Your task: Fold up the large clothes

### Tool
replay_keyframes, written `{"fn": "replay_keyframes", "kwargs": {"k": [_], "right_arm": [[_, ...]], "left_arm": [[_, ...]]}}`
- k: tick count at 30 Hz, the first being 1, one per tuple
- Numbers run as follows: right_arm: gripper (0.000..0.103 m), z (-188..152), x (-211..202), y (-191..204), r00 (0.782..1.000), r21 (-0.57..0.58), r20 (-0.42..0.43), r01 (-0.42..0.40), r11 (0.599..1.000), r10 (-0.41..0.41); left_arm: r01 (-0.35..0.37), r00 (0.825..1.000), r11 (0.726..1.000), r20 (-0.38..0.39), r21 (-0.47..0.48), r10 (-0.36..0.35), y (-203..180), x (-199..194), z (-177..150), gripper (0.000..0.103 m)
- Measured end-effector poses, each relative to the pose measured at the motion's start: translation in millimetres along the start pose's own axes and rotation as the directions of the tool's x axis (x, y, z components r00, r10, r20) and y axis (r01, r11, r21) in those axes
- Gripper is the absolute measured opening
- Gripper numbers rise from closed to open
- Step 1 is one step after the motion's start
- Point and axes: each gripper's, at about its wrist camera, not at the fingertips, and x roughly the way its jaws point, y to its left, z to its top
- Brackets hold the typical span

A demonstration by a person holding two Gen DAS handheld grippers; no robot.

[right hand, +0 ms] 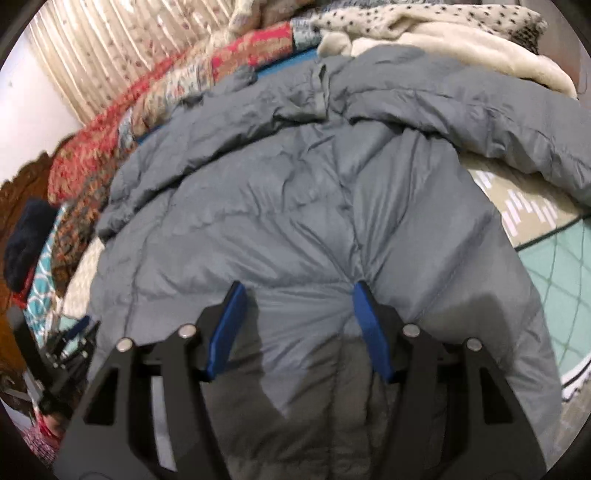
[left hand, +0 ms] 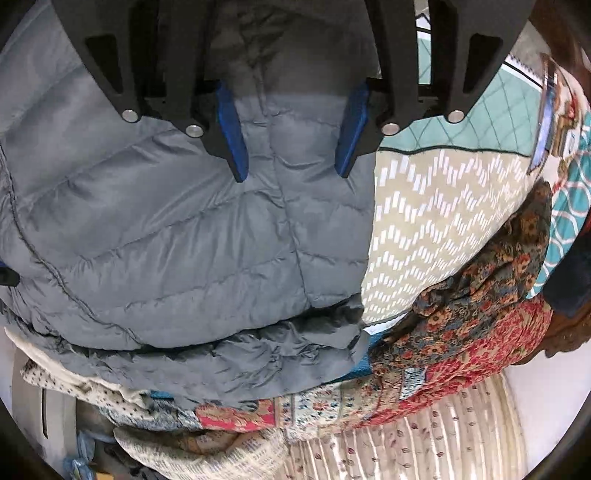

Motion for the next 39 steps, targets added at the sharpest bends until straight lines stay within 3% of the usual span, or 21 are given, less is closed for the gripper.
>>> {"fn": "replay_keyframes", "kwargs": {"k": [7, 14, 22, 25, 29, 31, 34, 39], "right_arm": [[0.065, -7.2, 4.8, 16.5, 0.995, -0.087, 0.025, 0.097, 0.992, -0.095], [0.065, -0.7, -3.6, 33.7, 0.973, -0.109, -0.002, 0.229, 0.967, -0.231], [0.065, 10.9, -20.7, 75.2, 0.983, -0.13, 0.044, 0.181, 0.975, -0.177], [0.065, 11.4, -7.1, 82.5, 0.988, -0.106, 0.012, 0.154, 0.982, -0.154], [0.065, 1.9, 22.2, 60.5, 0.976, 0.008, -0.07, 0.206, 0.979, -0.205], [0.064, 3.3, 20.2, 55.0, 0.979, 0.053, -0.059, 0.198, 0.979, -0.195], [0.064, 13.7, 13.3, 56.5, 0.961, 0.058, -0.058, 0.272, 0.96, -0.269], [0.064, 36.2, -1.9, 56.3, 0.957, 0.111, 0.0, 0.287, 0.951, -0.289]], "left_arm": [[0.061, 0.998, 0.995, 0.005, -0.085, -0.061, 12.8, 4.9, -5.3, 0.0], [0.123, 0.992, 0.984, 0.023, -0.125, -0.121, 20.7, 5.5, -8.5, 0.0], [0.13, 0.991, 0.984, 0.034, -0.123, -0.127, 21.1, 4.5, -8.7, 0.0], [0.13, 0.991, 0.984, 0.035, -0.123, -0.126, 21.4, 4.5, -9.3, 0.0], [0.127, 0.992, 0.984, 0.039, -0.121, -0.123, 21.6, 4.3, -9.6, 0.0], [0.128, 0.991, 0.984, 0.041, -0.12, -0.124, 21.5, 4.4, -10.2, 0.0], [0.131, 0.991, 0.984, 0.043, -0.118, -0.127, 21.3, 4.9, -10.6, 0.0], [0.142, 0.989, 0.983, 0.049, -0.116, -0.137, 22.1, 4.7, -11.2, 0.0]]}}
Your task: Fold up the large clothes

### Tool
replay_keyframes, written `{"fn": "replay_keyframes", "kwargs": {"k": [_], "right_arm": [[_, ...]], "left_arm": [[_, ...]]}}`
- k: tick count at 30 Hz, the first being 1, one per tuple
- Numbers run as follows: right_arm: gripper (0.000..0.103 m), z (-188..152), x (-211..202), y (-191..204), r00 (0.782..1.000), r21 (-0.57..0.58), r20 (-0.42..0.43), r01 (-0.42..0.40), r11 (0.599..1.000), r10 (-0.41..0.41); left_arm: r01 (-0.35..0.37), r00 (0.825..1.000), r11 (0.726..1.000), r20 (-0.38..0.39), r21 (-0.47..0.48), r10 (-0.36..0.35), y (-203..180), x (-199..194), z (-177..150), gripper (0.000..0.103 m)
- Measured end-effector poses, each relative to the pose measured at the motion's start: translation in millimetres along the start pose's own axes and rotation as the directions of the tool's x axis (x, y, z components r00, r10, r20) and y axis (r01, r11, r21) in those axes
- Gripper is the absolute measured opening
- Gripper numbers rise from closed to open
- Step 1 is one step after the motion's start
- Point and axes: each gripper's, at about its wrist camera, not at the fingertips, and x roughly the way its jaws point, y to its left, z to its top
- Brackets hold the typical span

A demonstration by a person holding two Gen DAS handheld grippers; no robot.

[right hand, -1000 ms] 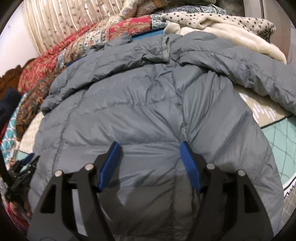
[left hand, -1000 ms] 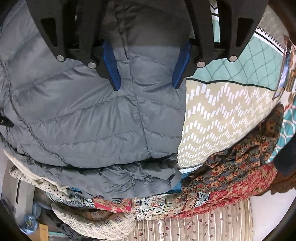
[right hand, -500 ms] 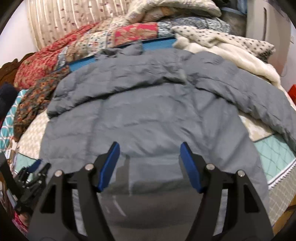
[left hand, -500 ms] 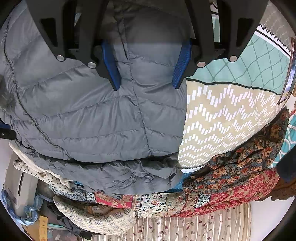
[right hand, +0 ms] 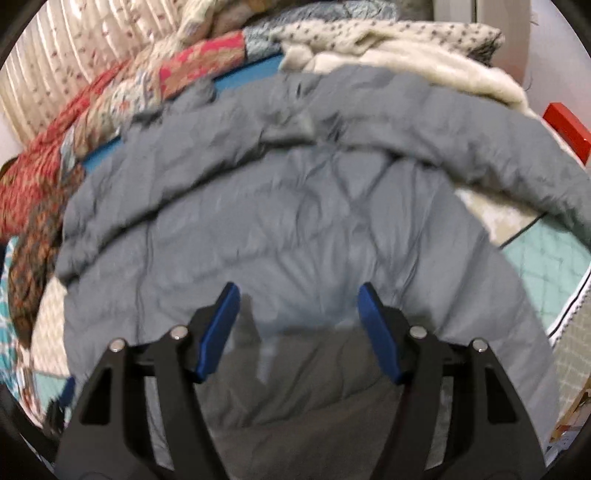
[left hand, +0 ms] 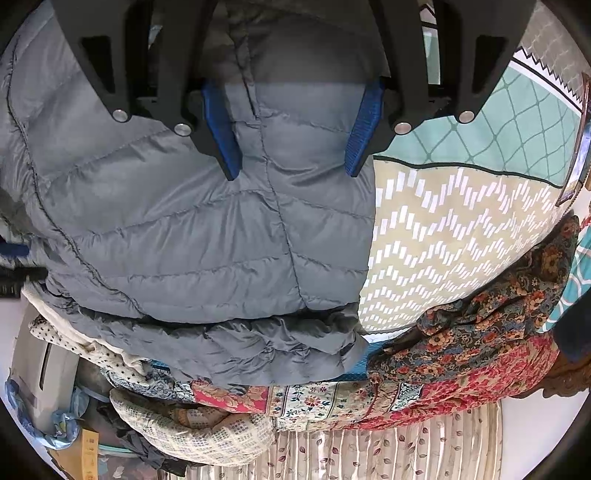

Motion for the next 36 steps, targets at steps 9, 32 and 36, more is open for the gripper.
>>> {"fn": "replay_keyframes", "kwargs": {"k": [9, 32, 36], "right_arm": [[0.064, 47.9, 1.9, 63.8, 0.992, -0.063, 0.095, -0.074, 0.995, 0.079], [0.064, 113.2, 84.7, 46.3, 0.998, 0.116, -0.026, -0.054, 0.992, 0.058], [0.065, 109.6, 67.1, 32.2, 0.997, 0.139, 0.029, -0.078, 0.987, 0.074]], "left_arm": [[0.027, 1.0, 1.0, 0.008, -0.001, -0.027, 1.3, -1.2, -0.9, 0.0], [0.034, 0.999, 0.999, 0.007, 0.006, -0.034, -0.6, -0.5, -0.8, 0.0], [0.033, 0.999, 0.999, 0.006, 0.007, -0.033, -0.4, -0.6, -0.8, 0.0]]}}
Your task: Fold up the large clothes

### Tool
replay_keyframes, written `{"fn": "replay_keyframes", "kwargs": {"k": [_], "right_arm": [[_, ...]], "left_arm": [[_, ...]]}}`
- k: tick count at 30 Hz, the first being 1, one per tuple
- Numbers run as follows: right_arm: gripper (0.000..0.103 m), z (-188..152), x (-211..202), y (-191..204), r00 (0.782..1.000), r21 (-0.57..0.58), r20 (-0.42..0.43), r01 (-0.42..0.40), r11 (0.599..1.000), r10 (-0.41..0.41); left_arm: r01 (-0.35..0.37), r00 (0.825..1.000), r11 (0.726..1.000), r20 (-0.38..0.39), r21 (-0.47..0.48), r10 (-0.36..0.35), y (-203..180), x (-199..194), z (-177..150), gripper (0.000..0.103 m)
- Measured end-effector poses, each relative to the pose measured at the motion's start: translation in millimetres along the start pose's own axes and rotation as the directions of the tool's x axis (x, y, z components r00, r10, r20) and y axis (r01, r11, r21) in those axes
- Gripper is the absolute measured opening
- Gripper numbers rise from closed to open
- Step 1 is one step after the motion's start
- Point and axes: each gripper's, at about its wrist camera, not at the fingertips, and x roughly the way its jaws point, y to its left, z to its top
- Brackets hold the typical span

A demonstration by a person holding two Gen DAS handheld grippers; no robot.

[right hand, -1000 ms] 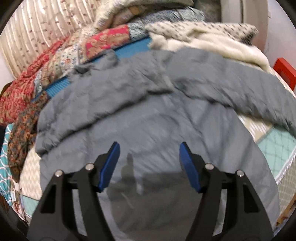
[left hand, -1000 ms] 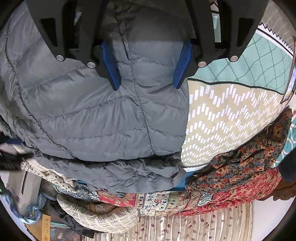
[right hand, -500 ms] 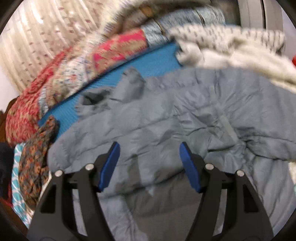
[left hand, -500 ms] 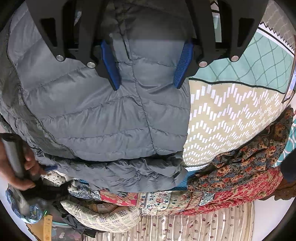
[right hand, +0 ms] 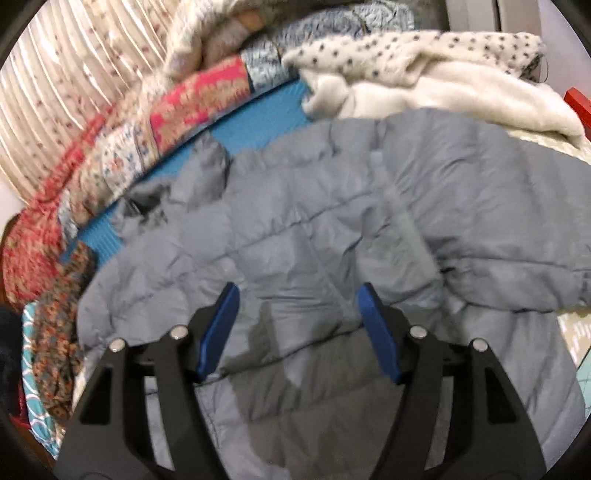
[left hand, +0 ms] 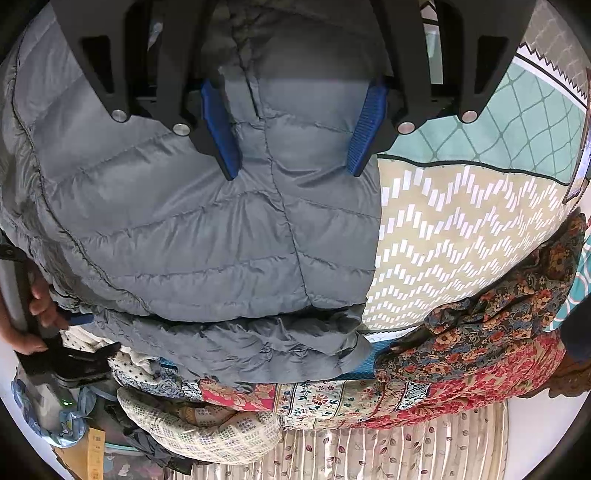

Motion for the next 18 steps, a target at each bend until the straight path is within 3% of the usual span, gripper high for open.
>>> {"fn": "replay_keyframes", "kwargs": {"k": [1, 2, 3, 7, 8, 11, 15, 18], "right_arm": [[0.065, -0.1, 4.5, -6.7, 0.999, 0.008, -0.028, 0.032, 0.999, -0.032], [0.065, -2.6, 17.0, -17.2, 0.991, 0.019, -0.1, 0.095, 0.995, -0.092], [0.065, -7.7, 33.0, -28.6, 0.976, 0.035, -0.192, 0.113, 0.993, -0.104], [0.065, -2.2, 26.7, -23.7, 0.978, -0.002, -0.192, 0.086, 0.996, -0.085], [0.065, 1.2, 17.3, -28.6, 0.985, 0.056, -0.168, 0.036, 0.998, -0.026], [0.065, 10.8, -9.2, -44.3, 0.997, 0.121, -0.071, -0.021, 0.992, 0.03], [0.065, 20.7, -41.8, -92.8, 1.0, 0.204, 0.008, -0.015, 0.979, 0.014], [0.065, 17.5, -55.8, -137.1, 1.0, 0.292, 0.005, -0.009, 0.956, 0.008]], "left_arm": [[-0.001, 1.0, 1.0, -0.001, 0.0, 0.001, -0.2, 0.2, 0.0, 0.0], [0.0, 1.0, 1.0, 0.0, 0.0, 0.0, -0.1, 0.0, 0.1, 0.0], [0.0, 1.0, 1.0, 0.0, 0.001, 0.0, 0.0, -0.1, 0.0, 0.0], [-0.014, 1.0, 1.0, 0.001, 0.01, 0.014, -1.6, -0.1, -0.4, 0.0], [-0.018, 1.0, 1.0, 0.002, 0.013, 0.018, -1.7, -0.2, 0.0, 0.0], [-0.03, 1.0, 0.999, 0.005, 0.019, 0.03, -2.8, -0.8, -0.1, 0.0], [-0.044, 0.999, 0.999, 0.009, 0.025, 0.044, -3.8, -1.4, -0.3, 0.0], [-0.054, 0.999, 0.998, 0.01, 0.03, 0.053, -5.6, -1.7, -0.2, 0.0]]}}
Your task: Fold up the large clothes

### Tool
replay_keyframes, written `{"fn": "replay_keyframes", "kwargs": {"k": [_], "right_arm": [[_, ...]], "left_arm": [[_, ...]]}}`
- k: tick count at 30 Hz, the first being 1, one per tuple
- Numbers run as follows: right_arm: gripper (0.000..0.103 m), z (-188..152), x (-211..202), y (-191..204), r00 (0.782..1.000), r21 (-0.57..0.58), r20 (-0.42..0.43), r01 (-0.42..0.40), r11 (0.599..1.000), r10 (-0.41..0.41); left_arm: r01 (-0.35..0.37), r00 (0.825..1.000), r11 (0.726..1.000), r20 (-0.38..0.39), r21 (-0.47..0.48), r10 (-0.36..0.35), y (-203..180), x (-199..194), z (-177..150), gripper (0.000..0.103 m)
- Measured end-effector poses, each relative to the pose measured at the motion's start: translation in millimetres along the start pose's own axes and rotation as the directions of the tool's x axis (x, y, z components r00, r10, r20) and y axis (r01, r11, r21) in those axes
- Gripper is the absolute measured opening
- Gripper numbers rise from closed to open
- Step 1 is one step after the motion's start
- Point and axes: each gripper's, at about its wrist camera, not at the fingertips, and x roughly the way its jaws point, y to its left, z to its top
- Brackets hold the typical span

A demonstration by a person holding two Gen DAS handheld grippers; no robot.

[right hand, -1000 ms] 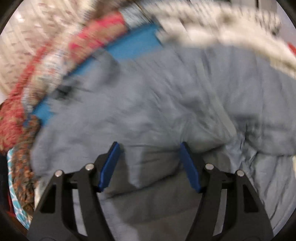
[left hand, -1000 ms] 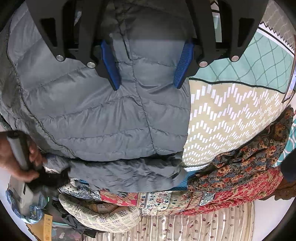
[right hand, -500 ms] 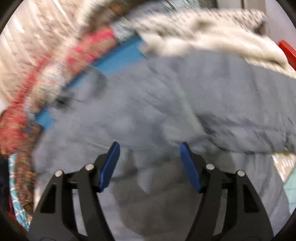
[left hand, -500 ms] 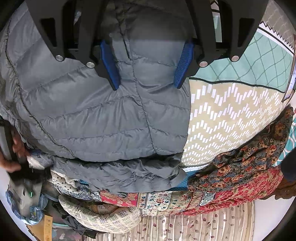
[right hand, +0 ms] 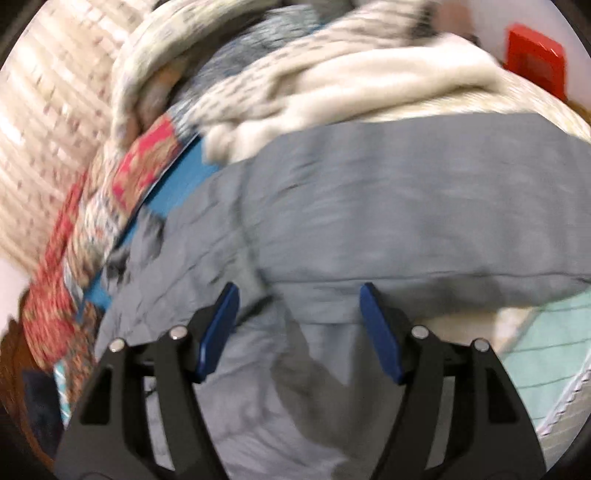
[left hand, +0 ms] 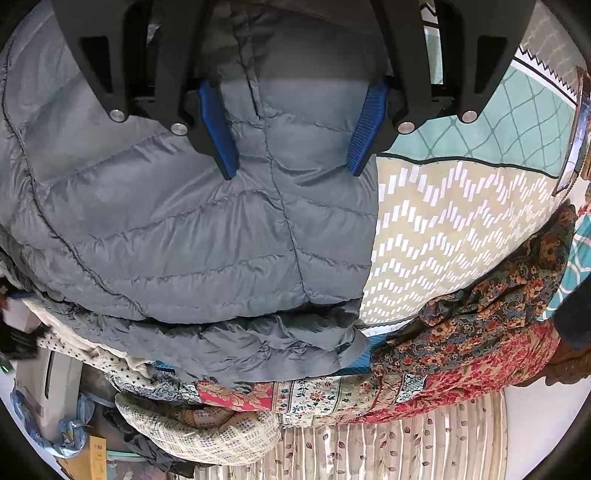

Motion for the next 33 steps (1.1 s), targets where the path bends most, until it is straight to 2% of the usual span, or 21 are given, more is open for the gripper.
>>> {"fn": "replay_keyframes", "kwargs": {"k": [2, 5, 6, 12, 18, 22, 25, 28, 29, 30, 31, 33], "right_arm": [[0.065, -0.9, -2.8, -25.4, 0.999, 0.027, -0.013, 0.04, 0.999, -0.04], [0.065, -7.0, 5.8, -52.1, 0.985, 0.014, -0.067, 0.162, 0.987, -0.161], [0.061, -7.6, 3.9, -58.4, 0.987, 0.022, -0.056, 0.154, 0.988, -0.152], [0.061, 11.3, -28.7, -78.1, 0.994, 0.082, 0.064, 0.081, 0.993, -0.086], [0.061, 31.4, -46.8, -97.5, 0.993, 0.151, 0.112, -0.047, 0.987, 0.031], [0.061, 29.6, -49.9, -124.3, 0.984, 0.261, 0.126, -0.153, 0.953, 0.124], [0.061, 25.9, -49.9, -146.4, 0.971, 0.347, 0.144, -0.23, 0.909, 0.19], [0.061, 17.0, -48.1, -165.3, 0.954, 0.44, 0.147, -0.299, 0.847, 0.261], [0.061, 9.8, -51.0, -168.5, 0.932, 0.468, 0.165, -0.362, 0.806, 0.323], [0.061, 7.1, -54.2, -167.1, 0.921, 0.465, 0.175, -0.388, 0.795, 0.347], [0.061, 1.2, -60.2, -161.4, 0.912, 0.435, 0.177, -0.411, 0.802, 0.371], [0.061, -6.4, -60.5, -153.7, 0.915, 0.4, 0.13, -0.401, 0.824, 0.382]], "left_arm": [[-0.005, 1.0, 1.0, -0.001, 0.002, 0.005, -0.8, 0.3, 0.1, 0.0], [-0.015, 1.0, 1.0, -0.002, 0.006, 0.015, -2.2, 0.6, 0.4, 0.0], [-0.017, 1.0, 1.0, -0.001, 0.008, 0.017, -2.5, 0.5, 0.5, 0.0], [-0.019, 1.0, 1.0, 0.0, 0.008, 0.019, -2.7, 0.3, 0.3, 0.0], [-0.022, 1.0, 1.0, -0.001, 0.01, 0.022, -3.4, 0.4, 0.4, 0.0], [-0.022, 1.0, 1.0, -0.003, 0.008, 0.022, -2.9, 0.2, 0.2, 0.0], [-0.031, 1.0, 0.999, -0.006, 0.009, 0.031, -3.8, 0.8, 0.0, 0.0], [-0.049, 0.999, 0.999, -0.009, 0.016, 0.05, -5.9, 1.7, -0.1, 0.0], [-0.058, 0.998, 0.998, -0.01, 0.021, 0.059, -6.8, 1.9, -0.4, 0.0], [-0.063, 0.998, 0.998, -0.011, 0.022, 0.064, -7.7, 2.1, 0.1, 0.0], [-0.069, 0.998, 0.997, -0.012, 0.024, 0.069, -8.3, 2.2, 0.1, 0.0], [-0.08, 0.997, 0.996, -0.016, 0.029, 0.08, -9.7, 3.2, 0.6, 0.0]]}}
